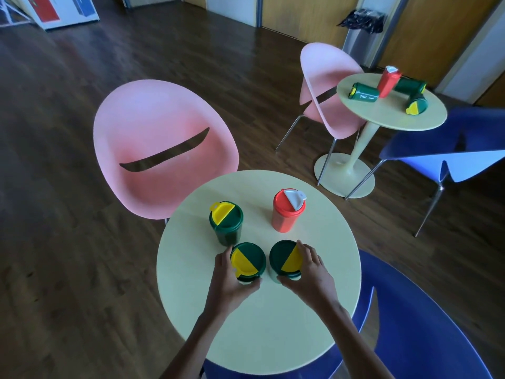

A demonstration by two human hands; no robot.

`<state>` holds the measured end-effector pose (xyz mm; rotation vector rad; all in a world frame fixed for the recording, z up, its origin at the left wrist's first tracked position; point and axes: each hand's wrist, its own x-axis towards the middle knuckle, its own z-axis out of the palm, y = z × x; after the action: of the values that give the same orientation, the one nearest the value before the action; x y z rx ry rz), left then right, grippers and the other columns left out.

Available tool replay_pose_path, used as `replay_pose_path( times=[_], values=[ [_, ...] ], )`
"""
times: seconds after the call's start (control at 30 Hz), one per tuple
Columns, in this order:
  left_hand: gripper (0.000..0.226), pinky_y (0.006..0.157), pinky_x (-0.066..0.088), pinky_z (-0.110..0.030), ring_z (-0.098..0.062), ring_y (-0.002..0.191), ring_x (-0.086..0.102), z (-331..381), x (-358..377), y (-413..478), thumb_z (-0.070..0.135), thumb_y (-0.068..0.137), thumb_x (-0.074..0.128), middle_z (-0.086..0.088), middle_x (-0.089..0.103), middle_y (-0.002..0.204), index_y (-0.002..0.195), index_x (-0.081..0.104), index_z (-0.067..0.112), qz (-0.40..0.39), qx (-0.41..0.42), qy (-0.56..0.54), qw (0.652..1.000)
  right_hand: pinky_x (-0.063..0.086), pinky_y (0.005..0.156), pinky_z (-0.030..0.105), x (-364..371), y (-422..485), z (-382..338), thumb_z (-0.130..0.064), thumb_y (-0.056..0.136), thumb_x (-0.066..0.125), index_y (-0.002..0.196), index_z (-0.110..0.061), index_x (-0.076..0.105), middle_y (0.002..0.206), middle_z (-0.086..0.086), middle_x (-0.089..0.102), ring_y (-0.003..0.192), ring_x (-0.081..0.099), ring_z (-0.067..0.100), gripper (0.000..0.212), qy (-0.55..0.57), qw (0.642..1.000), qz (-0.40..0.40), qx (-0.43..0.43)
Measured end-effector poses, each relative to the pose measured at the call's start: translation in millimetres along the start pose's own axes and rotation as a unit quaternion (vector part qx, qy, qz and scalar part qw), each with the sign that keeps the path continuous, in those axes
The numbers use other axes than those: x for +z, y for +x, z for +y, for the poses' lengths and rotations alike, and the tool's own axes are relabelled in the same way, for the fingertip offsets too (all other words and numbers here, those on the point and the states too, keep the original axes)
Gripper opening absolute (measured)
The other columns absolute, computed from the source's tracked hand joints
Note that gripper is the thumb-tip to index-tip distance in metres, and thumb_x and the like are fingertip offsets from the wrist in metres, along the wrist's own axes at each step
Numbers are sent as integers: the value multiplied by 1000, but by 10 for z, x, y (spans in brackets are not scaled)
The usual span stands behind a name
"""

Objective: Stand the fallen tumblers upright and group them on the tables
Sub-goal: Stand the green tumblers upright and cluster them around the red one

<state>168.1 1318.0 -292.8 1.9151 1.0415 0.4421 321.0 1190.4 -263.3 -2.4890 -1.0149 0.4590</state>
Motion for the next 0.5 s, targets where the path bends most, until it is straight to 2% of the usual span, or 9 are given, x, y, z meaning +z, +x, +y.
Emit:
replay_pose_path(
  times=[0.07, 0.17, 0.37, 0.5],
  values=[
    [98, 78, 37, -3, -6, 106, 46, 7, -19, 12, 35, 54, 86, 4, 42, 121, 136, 36, 19, -2, 5, -2, 1000, 50, 85, 33, 4, -8, -8, -51, 69, 74, 147, -20, 24, 143, -6, 39, 125, 46, 18, 98, 9, 1000, 2, 14],
    [96, 83, 39, -15, -6, 107, 47, 51, -21, 34, 38, 54, 86, 4, 45, 119, 136, 38, 21, -3, -7, -3, 1000, 50, 83, 34, 9, -13, -11, -52, 66, 76, 144, -18, 28, 140, -4, 41, 124, 48, 19, 98, 17, 1000, 4, 22],
    [97, 85, 38, -16, -8, 110, 46, 104, 31, 38, 36, 55, 87, 4, 44, 120, 136, 36, 20, -2, -7, -10, 1000, 52, 82, 36, -13, 6, 33, -55, 67, 74, 144, -20, 25, 141, -4, 38, 125, 46, 18, 98, 23, 1000, -8, 13],
    [104, 86, 45, -26, -11, 118, 46, 104, -18, 35, 50, 55, 83, 4, 41, 128, 140, 29, 23, -20, -25, 22, 999, 50, 85, 35, -74, 47, 35, -64, 68, 68, 140, -27, 31, 138, -6, 39, 120, 50, 17, 89, 48, 998, -9, 40]
  ],
)
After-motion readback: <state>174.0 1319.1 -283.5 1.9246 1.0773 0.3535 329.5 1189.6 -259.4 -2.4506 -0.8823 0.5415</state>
